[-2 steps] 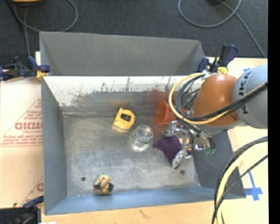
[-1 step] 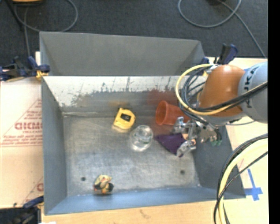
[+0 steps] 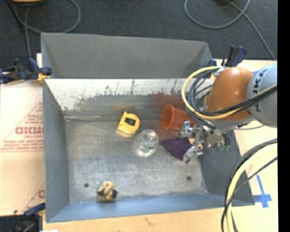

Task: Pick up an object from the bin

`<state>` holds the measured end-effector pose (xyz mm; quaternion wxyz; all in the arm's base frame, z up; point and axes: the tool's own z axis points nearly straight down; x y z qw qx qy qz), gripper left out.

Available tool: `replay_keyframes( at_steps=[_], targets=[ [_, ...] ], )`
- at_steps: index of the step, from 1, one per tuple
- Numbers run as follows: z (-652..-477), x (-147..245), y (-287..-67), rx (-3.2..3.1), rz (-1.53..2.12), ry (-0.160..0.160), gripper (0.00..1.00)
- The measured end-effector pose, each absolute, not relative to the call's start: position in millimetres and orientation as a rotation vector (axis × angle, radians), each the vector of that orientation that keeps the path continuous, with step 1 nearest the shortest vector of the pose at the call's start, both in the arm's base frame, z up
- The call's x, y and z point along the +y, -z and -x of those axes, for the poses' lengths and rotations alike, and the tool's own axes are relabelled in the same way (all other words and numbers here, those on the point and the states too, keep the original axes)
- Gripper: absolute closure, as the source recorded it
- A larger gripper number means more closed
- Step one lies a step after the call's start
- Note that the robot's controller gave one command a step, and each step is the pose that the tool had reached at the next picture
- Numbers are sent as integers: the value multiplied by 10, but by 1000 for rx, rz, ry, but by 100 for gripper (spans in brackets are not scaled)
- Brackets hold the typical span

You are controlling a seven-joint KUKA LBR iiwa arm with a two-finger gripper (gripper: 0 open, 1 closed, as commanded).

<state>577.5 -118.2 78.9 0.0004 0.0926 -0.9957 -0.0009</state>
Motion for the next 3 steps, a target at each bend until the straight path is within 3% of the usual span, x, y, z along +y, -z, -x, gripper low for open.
replay_keyframes(
  at_steps=[2,3],
  targets=[
    [-5772,-1182,-794,-3127,-292,3,100],
    [-5996,-1175,-2276,-3123,-409,-1,100]
  ],
)
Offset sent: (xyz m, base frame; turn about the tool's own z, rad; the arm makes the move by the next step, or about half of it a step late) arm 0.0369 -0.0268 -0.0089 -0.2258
